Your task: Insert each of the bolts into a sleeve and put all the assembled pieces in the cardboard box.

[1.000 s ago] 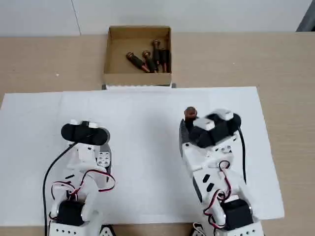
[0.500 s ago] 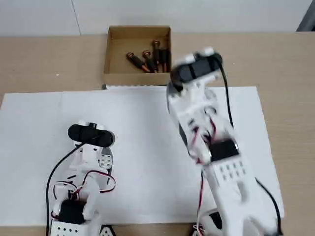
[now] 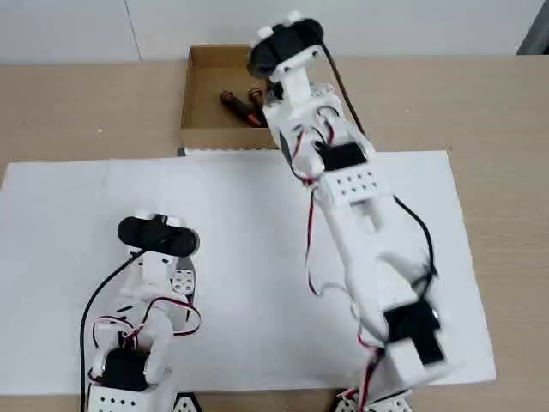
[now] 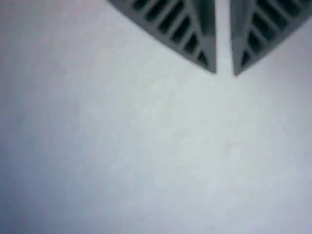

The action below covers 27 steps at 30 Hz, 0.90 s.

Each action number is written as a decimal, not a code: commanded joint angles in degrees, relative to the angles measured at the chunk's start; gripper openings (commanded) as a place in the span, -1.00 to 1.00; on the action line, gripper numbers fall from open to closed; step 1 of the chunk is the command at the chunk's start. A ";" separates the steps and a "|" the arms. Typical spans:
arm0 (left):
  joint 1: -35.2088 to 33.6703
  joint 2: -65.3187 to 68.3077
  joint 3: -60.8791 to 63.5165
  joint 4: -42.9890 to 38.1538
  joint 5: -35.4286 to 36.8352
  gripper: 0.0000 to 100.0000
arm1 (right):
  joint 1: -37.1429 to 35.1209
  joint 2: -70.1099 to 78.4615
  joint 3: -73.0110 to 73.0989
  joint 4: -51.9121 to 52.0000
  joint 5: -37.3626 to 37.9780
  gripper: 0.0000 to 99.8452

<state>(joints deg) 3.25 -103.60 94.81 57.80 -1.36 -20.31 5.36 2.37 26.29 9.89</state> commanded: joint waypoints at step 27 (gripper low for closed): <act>-0.09 -0.53 -0.22 -0.97 -0.09 -0.99 | -5.85 52.62 -60.04 0.22 17.23 -0.81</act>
<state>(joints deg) 3.25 -103.60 94.81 57.80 -1.36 -26.11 59.16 -52.66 26.20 26.77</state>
